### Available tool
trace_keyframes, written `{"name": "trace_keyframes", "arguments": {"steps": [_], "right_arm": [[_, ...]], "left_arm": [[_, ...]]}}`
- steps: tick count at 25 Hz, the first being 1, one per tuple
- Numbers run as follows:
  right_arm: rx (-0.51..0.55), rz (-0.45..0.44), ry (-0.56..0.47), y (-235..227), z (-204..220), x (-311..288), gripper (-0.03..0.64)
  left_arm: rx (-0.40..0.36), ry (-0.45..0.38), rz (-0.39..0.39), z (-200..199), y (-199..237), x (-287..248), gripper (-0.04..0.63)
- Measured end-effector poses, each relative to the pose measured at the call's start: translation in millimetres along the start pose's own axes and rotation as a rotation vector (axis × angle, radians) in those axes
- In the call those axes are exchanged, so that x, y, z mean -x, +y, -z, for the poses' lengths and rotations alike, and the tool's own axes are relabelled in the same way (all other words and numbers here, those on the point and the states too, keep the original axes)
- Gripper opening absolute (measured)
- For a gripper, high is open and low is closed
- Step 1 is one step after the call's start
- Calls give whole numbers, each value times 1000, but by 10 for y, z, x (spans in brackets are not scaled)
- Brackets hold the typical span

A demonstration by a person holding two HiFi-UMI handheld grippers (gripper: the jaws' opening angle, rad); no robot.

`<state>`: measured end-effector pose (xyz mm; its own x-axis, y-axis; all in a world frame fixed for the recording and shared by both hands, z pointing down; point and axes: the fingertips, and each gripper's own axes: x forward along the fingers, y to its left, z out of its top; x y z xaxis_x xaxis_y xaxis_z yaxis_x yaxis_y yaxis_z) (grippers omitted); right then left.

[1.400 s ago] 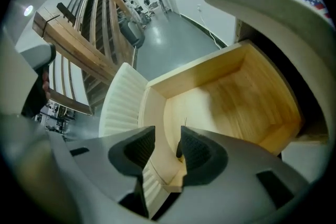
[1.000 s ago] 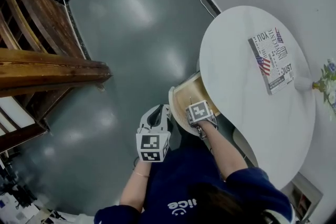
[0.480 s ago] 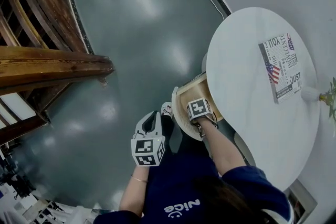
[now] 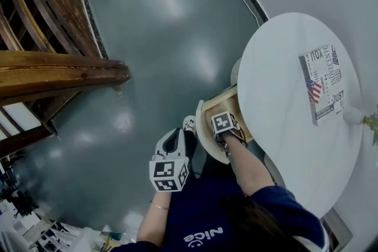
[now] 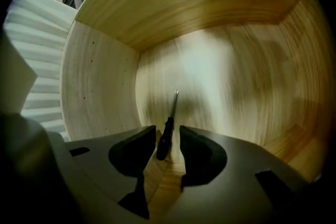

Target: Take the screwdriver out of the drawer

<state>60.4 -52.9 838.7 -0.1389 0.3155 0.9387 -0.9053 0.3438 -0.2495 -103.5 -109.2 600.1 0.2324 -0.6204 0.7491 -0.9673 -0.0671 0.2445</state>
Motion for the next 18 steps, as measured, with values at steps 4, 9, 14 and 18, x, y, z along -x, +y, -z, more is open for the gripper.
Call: {"name": "trace_keyframes", "arguments": {"steps": [4, 9, 14, 18], "right_arm": [[8, 75, 3, -51, -8, -20, 123], [10, 138, -24, -107, -9, -4, 66], [57, 127, -39, -96, -5, 11, 60], [84, 89, -132, -47, -99, 145, 58]], "left_arm": [[-16, 10, -14, 31, 29, 2, 5], [-7, 31, -38, 116, 108, 9, 5], [-1, 38, -43, 164, 109, 45, 5], [7, 34, -39, 150, 91, 55, 5]]}}
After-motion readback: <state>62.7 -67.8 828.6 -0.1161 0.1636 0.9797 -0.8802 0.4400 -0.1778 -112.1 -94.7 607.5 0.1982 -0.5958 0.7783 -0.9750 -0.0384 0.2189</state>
